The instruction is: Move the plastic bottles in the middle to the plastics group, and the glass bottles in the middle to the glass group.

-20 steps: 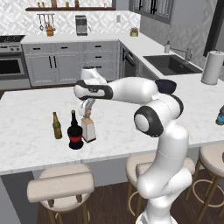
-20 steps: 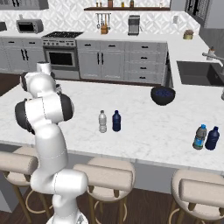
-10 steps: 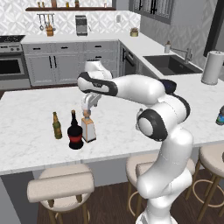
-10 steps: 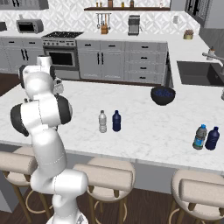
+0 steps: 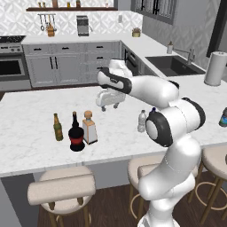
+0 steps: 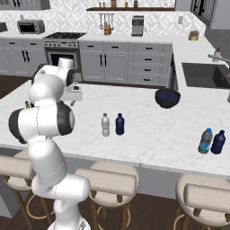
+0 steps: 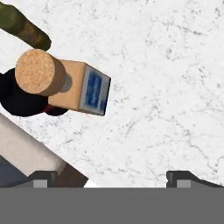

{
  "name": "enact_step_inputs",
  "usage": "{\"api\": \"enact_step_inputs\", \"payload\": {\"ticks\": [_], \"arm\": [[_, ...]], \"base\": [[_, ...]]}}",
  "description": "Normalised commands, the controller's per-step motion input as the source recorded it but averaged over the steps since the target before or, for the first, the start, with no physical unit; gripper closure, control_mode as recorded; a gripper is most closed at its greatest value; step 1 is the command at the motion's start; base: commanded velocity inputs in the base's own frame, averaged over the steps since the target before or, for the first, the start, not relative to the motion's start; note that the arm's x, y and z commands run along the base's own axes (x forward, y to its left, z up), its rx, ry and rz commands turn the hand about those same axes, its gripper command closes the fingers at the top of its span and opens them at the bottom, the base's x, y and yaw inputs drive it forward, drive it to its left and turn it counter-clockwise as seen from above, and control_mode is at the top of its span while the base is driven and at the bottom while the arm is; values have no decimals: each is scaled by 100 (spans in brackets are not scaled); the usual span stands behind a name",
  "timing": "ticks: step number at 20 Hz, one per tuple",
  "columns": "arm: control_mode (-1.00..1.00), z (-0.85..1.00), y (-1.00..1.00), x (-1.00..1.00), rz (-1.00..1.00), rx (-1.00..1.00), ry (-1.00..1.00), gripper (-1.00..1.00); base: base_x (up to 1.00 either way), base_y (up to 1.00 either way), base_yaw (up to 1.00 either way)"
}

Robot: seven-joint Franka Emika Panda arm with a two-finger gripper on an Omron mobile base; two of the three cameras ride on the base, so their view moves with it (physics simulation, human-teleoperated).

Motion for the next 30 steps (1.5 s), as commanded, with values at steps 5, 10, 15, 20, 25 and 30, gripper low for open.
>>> {"api": "enact_step_inputs", "payload": {"ticks": [5,10,15,20,25,30], "arm": [[-100,-4,-98,-21,-43,8,4,-100],[-100,2,-32,-22,-39,-5,0,-100],[-100,-5,-37,-1,-44,-16,0,-100],[-100,-2,-30,12,-41,-17,4,-100],[-100,-15,-68,52,-15,4,0,-100],[-100,-31,-98,59,-2,10,4,-100]], "base": [[0,0,0],[0,0,0],[0,0,0],[0,0,0],[0,0,0],[0,0,0]]}}
